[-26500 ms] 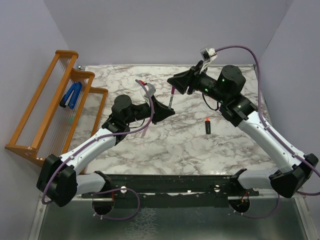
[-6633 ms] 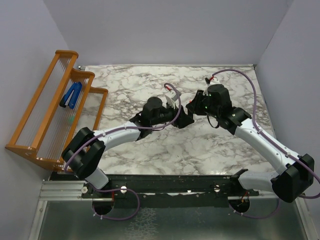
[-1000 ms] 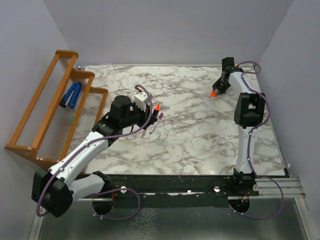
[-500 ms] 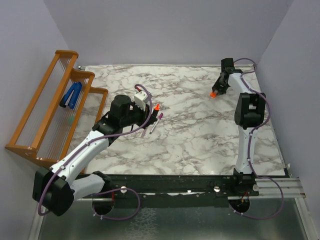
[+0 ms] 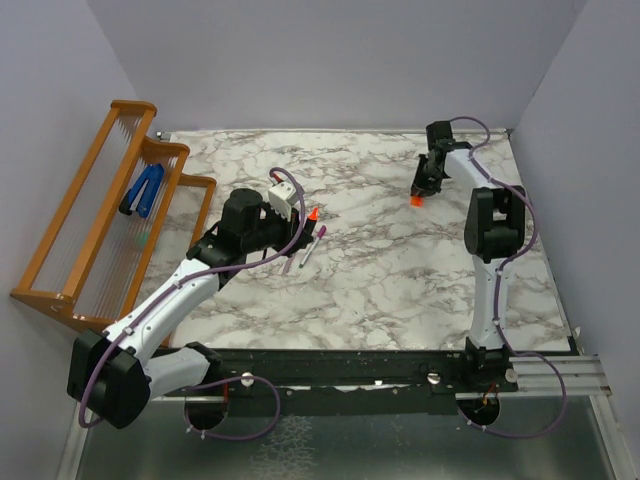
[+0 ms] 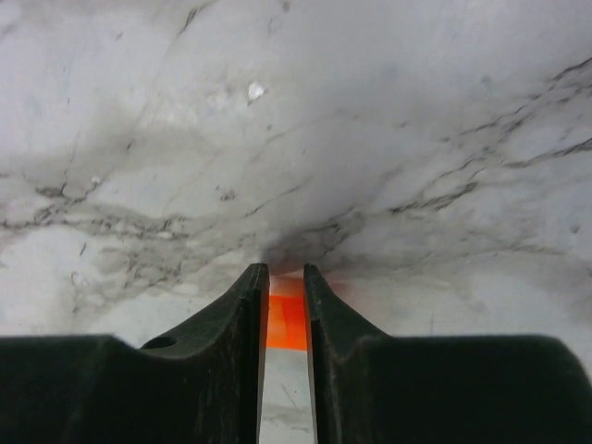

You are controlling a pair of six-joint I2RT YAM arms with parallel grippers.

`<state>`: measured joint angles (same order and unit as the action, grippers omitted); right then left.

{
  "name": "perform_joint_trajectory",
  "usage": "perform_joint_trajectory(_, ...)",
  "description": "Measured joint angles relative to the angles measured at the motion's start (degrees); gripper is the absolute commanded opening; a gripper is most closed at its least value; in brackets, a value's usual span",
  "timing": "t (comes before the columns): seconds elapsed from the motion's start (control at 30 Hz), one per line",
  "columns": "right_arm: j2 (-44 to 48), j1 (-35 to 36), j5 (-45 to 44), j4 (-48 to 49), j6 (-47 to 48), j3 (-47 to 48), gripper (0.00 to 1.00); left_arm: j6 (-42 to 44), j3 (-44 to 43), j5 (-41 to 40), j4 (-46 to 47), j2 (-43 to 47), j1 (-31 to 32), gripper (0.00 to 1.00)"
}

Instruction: Insert the pens into the pen caps

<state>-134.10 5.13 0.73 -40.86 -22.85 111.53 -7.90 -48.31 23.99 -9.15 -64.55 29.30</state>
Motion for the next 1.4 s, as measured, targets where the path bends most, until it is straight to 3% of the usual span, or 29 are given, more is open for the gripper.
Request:
perform_joint_trajectory(0.73, 17.51, 12.5, 5.73, 0.74, 4.98, -27.36, 0.27, 0.04, 0.0, -1.57, -0.22, -0.55, -0.35, 0.0)
perform_joint_trajectory(0.97, 20.85, 12.76, 1.81, -0.81, 4.81, -25.44, 0.37, 0.04, 0.0, -1.84, -0.26, -1.27, -0.44, 0.0)
perform_joint_trajectory(1.07, 22.45, 12.76, -2.01, -0.96, 4.33, -19.02, 0.44, 0.04, 0.0, -1.97, -0.31, -1.53, -0.44, 0.0)
perform_joint_trajectory(1.1, 23.3, 12.76, -3.32, -0.68, 4.02, -17.0, 0.53, 0.04, 0.0, -1.99, -0.33, -1.57, -0.44, 0.0)
perform_joint_trajectory(1.17, 25.97, 12.76, -5.55, 0.61, 3.04, -14.51, 0.93, 0.04, 0.0, -2.16, -0.37, -1.6, -0.44, 0.0)
perform_joint_trajectory(1.2, 27.82, 12.76, -6.32, 1.42, 2.03, -14.29, 0.99, 0.04, 0.0, -2.27, -0.37, -1.6, -0.44, 0.0)
perform_joint_trajectory(1.33, 37.9, 12.02, -6.01, 7.17, -4.68, -21.38, 1.0, 0.04, 0.0, -2.56, -0.37, -1.6, -0.48, 0.0)
perform_joint_trajectory(1.4, 42.1, 10.82, -2.47, 10.8, -10.19, -27.89, 0.85, 0.04, 0.0, -2.6, -0.37, -1.6, -0.48, 0.0)
